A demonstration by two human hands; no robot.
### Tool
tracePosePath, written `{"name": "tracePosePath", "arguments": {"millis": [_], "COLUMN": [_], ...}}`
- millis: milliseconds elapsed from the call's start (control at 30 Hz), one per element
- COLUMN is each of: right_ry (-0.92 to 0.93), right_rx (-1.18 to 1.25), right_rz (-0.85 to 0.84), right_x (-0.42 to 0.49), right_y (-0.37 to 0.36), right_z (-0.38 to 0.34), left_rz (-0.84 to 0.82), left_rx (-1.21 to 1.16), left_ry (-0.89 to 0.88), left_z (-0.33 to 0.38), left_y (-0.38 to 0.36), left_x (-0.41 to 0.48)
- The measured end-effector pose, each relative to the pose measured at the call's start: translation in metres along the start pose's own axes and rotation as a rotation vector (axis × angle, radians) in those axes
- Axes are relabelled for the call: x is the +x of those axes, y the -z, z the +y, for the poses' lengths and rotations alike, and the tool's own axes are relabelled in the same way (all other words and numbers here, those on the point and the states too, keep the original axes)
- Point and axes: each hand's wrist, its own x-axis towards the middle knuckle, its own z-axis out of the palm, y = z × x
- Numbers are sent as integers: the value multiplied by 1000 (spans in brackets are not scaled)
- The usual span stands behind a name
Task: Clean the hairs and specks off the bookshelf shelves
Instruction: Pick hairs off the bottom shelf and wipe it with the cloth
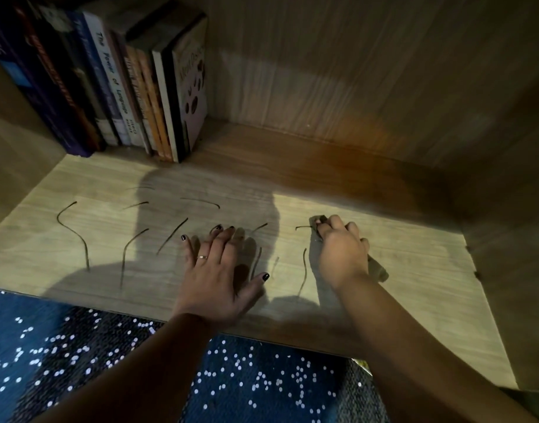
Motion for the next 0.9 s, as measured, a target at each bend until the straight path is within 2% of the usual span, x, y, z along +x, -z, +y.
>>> {"name": "tracePosePath", "arguments": {"millis": [233,400,533,733,900], "right_ry": [-73,91,175,-37,-75], "right_rx": [24,26,-29,-39,46], "right_rz": [-41,-33,-41,2,-36], "right_x": [8,-3,-2,0,3], "right_y": [5,1,5,8,5], "right_z": [-15,-35,-25,5,-2], "left_rz": [-12,-12,-5,5,4], "left_rx": [-3,-24,-23,-37,-40], "left_ry": [2,5,4,-7,-10], "left_z": [0,-1,-1,-2,-2], "left_y": [-1,-1,-1,-1,-2], "left_x": [0,0,1,1,1]}}
